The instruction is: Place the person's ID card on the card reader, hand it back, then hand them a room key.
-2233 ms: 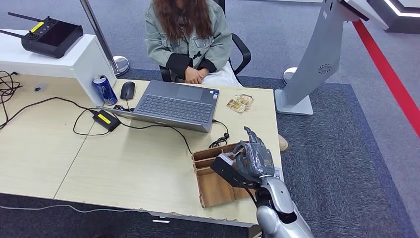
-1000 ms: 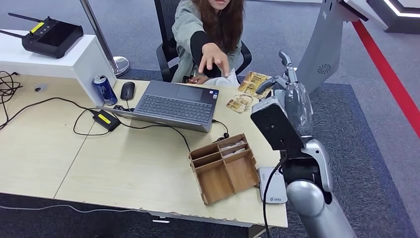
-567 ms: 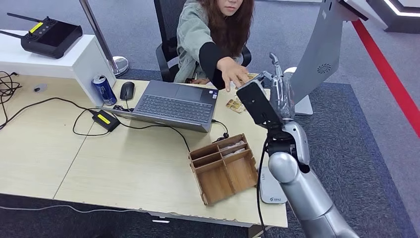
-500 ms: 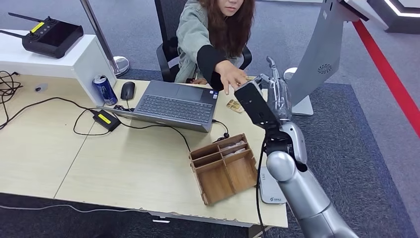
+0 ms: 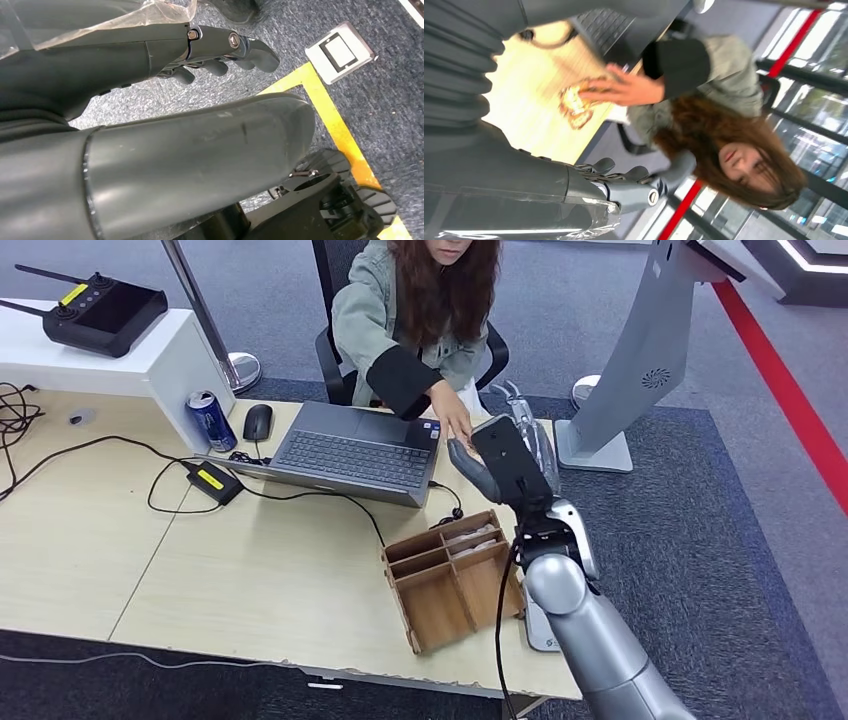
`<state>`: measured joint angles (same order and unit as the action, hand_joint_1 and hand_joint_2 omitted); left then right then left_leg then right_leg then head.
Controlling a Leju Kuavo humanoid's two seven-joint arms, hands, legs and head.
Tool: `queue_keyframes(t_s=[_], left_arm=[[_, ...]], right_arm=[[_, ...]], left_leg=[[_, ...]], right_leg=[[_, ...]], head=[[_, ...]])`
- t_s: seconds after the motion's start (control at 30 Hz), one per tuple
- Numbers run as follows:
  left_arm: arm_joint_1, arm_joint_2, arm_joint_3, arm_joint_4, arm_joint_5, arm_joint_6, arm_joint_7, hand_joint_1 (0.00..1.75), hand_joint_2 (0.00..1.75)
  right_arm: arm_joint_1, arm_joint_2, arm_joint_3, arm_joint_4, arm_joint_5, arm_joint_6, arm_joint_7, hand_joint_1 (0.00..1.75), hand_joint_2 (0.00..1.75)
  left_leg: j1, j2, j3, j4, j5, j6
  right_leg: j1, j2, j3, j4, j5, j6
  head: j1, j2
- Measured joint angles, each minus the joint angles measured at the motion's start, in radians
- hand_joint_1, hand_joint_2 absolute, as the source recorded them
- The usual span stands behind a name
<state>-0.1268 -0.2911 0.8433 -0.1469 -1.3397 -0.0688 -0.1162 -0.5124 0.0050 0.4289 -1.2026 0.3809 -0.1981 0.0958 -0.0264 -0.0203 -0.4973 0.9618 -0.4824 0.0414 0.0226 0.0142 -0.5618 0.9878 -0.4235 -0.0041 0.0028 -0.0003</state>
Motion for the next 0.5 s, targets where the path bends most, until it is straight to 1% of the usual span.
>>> queue_keyframes(t_s=[0.07,0.2,0.33,0.4,0.5], left_arm=[[0.001,0.001,0.001,0.000,0.013,0.006,-0.002,0.00,0.00],[0.004,0.002,0.002,0.000,0.037,0.017,-0.003,0.00,0.00],[0.005,0.002,0.007,0.000,0.061,0.026,-0.002,0.00,0.00],[0.005,0.003,0.010,0.000,0.073,0.030,-0.001,0.00,0.00],[0.005,0.004,0.016,0.000,0.085,0.036,0.001,0.00,0.00]], right_arm=[[0.043,-0.004,-0.001,-0.071,-0.068,-0.008,-0.017,0.00,0.00],[0.170,-0.028,-0.015,-0.249,-0.208,-0.040,-0.073,0.00,0.00],[0.308,-0.061,-0.062,-0.395,-0.328,-0.047,-0.160,0.00,1.75],[0.372,-0.074,-0.096,-0.446,-0.385,-0.035,-0.200,0.00,1.75],[0.450,-0.089,-0.143,-0.492,-0.421,-0.011,-0.243,0.00,1.75]], left_leg=[[0.000,0.000,0.000,0.000,0.000,0.000],[0.000,0.000,0.001,0.000,-0.001,0.000],[0.000,0.001,0.001,0.000,-0.001,0.001],[0.000,0.000,0.001,0.000,-0.002,0.001],[0.000,0.001,0.001,0.000,-0.002,0.001]], right_leg=[[0.000,0.000,0.000,0.000,0.000,0.000],[0.000,0.000,0.000,0.000,0.000,0.000],[0.000,0.001,0.000,-0.001,-0.001,0.000],[0.000,0.001,0.000,-0.001,-0.001,0.000],[0.000,0.001,0.001,-0.001,-0.001,0.000]], head=[[0.000,0.000],[0.000,0.000],[0.000,0.000],[0.000,0.000],[0.000,0.000]])
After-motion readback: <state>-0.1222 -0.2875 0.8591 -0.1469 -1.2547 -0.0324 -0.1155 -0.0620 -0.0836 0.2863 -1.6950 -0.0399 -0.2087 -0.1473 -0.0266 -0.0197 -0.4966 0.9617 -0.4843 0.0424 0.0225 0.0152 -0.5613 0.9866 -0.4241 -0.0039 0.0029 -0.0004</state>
